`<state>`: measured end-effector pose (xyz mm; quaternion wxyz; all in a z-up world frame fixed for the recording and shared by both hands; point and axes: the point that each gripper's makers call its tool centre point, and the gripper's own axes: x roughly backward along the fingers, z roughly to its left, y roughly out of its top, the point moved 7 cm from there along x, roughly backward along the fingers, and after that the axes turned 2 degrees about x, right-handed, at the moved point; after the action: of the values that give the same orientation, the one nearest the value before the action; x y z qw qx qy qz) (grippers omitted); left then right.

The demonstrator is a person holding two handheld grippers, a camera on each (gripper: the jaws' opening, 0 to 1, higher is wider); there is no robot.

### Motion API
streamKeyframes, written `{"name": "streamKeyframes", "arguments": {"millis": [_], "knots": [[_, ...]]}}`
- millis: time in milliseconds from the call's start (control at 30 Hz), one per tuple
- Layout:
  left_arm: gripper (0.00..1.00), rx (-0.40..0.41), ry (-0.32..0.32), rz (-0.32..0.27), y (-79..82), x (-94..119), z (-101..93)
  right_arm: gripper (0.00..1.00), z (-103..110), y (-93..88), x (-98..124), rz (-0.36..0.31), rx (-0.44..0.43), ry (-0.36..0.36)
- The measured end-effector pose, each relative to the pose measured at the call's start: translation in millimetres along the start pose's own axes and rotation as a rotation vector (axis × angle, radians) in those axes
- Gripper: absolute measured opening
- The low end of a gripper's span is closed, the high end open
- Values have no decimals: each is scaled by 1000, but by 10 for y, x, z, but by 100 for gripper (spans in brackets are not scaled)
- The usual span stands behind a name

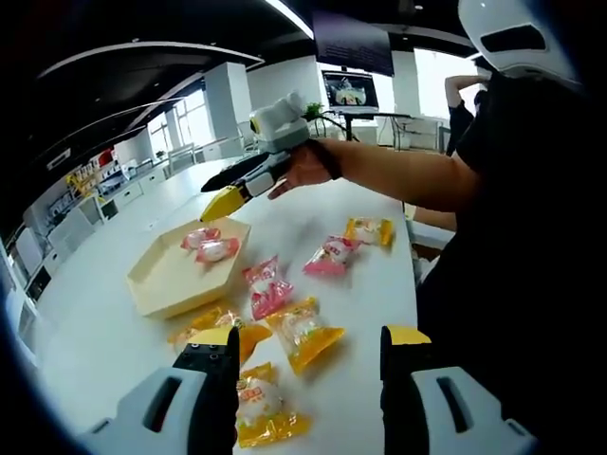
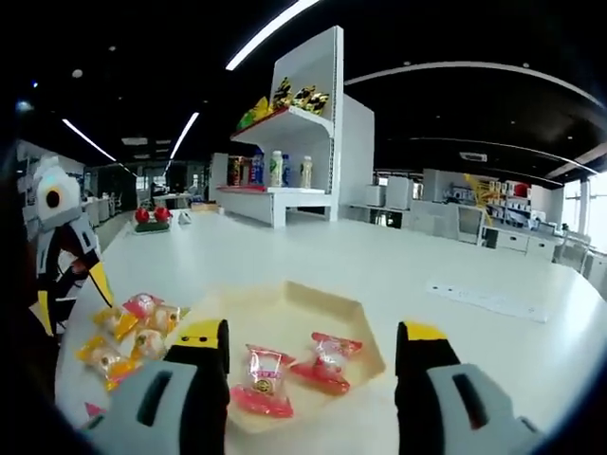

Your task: Pick up the marshmallows scattered on the table and place them into the bowl on the table

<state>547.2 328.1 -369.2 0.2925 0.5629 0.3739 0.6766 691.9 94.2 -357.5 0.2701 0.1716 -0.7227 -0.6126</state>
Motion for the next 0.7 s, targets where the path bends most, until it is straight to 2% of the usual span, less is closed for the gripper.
{"name": "streamKeyframes", "arguments": {"millis": [167,367,467,600,700], "knots": [[60,-6,-13,-15,35,-9,-27,71,-55,-31,39,-2,-5,8],[60,-5,-9,-7,18,-12,-16,71,-28,-37,92,3,-1,17],[60,-6,-9,-6,11,-9,-17,75,-18,-38,132,1,6,17],[60,-3,-7,-6,6,-15,-15,76,32,-42,180,-7,-34,48],[60,-4,-11,-5,6,-23,-20,76,66,-54,213,2,-15,51]]}}
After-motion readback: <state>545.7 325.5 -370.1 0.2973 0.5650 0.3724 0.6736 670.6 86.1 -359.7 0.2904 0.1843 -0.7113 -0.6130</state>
